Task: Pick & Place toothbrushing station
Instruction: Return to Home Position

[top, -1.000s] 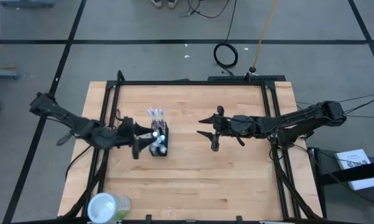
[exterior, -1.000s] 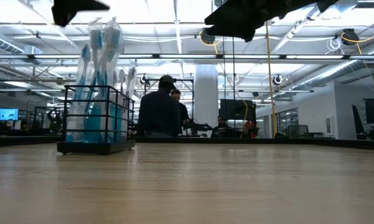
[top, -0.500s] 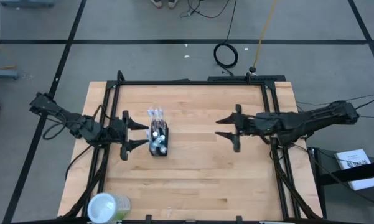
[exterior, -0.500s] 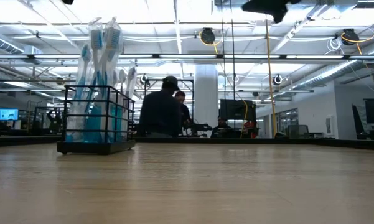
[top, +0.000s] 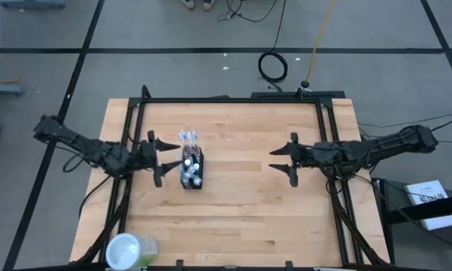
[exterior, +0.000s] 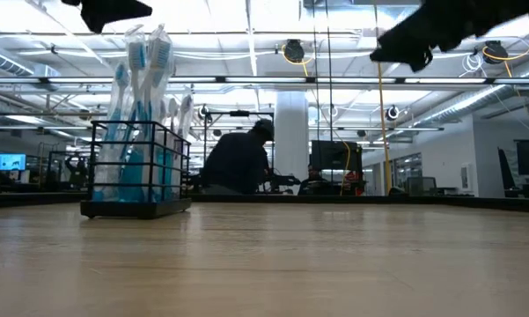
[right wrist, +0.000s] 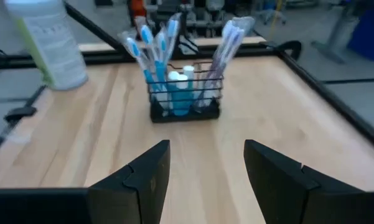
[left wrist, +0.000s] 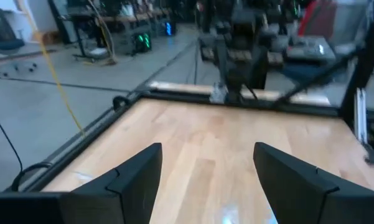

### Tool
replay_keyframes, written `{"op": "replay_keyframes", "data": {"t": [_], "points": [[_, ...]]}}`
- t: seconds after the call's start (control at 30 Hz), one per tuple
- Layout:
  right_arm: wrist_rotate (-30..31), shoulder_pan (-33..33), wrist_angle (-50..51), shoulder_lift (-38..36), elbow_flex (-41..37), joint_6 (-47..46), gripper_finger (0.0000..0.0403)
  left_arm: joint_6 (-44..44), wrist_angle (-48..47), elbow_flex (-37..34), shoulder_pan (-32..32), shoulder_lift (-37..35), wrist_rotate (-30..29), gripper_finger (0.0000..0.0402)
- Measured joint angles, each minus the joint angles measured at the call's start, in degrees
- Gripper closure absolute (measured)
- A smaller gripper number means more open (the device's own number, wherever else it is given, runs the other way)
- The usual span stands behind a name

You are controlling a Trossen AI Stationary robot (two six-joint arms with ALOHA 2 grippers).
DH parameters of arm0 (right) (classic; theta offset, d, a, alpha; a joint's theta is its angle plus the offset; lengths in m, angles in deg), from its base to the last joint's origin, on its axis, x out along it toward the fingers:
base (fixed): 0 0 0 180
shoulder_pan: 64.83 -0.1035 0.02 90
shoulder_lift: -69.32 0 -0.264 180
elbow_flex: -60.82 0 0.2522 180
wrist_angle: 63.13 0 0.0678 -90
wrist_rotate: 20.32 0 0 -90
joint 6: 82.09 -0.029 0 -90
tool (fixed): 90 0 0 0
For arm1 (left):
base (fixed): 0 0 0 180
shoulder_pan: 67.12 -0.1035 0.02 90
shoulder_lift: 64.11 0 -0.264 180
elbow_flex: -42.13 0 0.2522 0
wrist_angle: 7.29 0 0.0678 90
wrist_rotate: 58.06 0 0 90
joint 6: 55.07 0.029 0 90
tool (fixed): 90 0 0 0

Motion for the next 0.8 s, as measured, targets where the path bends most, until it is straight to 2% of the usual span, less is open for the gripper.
{"op": "replay_keyframes", "data": {"t": [0.13,0.23,0.5,0.63,0.8], "points": [[-6.7,3.1,-7.1,-1.4,-6.6,-0.7,0.0206,-0.7,1.6,-5.5,-2.9,-5.7,0.0,0.0139],[-9.5,5.6,-7.9,-3.6,-8.7,-1.9,0.0206,-1.3,3.8,-10.3,-5.5,-11.1,0.1,0.0139],[-11.3,10.0,-6.8,-11.1,-9.5,1.0,0.0206,-1.9,2.1,-16.9,-11.0,-24.0,3.1,0.0139],[-11.3,12.0,-5.4,-13.6,-9.6,2.0,0.0206,-1.9,-1.9,-17.9,-13.6,-28.1,3.3,0.0139],[-11.1,13.9,-8.6,-15.7,-12.4,2.5,0.0206,-3.2,-5.7,-18.9,-16.5,-32.0,3.6,0.014]]}}
